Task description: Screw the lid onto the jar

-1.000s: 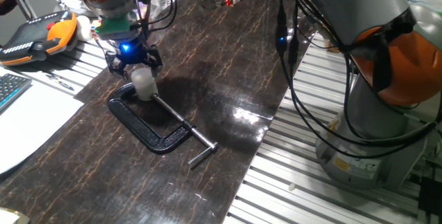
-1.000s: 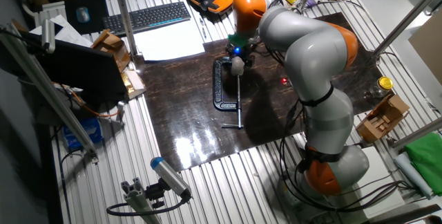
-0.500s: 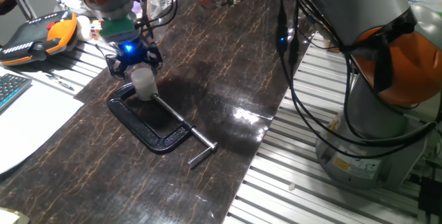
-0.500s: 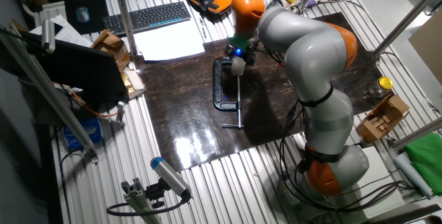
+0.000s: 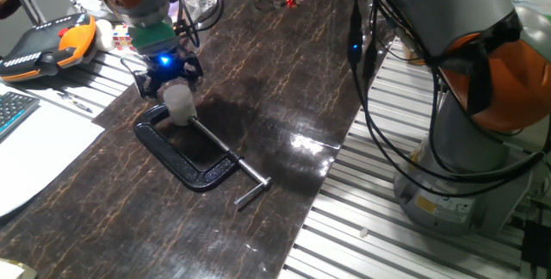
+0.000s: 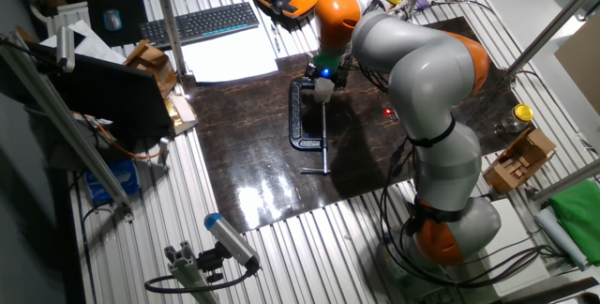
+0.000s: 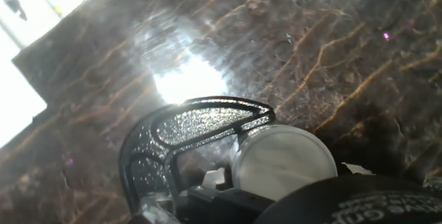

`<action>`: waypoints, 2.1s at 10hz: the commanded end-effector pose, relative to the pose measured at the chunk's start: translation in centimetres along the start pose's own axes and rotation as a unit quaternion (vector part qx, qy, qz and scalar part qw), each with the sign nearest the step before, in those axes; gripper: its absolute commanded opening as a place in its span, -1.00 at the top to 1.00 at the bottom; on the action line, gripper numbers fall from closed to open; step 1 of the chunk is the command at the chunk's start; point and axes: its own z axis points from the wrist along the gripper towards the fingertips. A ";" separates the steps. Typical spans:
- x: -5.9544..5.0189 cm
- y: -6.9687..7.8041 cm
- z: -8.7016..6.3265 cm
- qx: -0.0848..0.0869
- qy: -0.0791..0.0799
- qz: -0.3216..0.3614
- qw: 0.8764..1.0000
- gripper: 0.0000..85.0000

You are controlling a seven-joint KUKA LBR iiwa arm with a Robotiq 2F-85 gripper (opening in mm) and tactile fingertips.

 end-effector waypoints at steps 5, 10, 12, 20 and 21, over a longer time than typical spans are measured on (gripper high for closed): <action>0.0 -0.1 0.2 -0.024 -0.010 -0.362 0.932 -0.87; 0.0 -0.2 0.6 -0.027 -0.008 -0.367 0.930 -0.86; 0.0 -0.2 0.6 -0.029 -0.006 -0.370 0.929 -0.75; 0.1 -0.3 0.8 -0.032 -0.007 -0.360 0.933 -0.62; 0.1 -0.3 0.8 -0.032 -0.008 -0.355 0.934 -0.61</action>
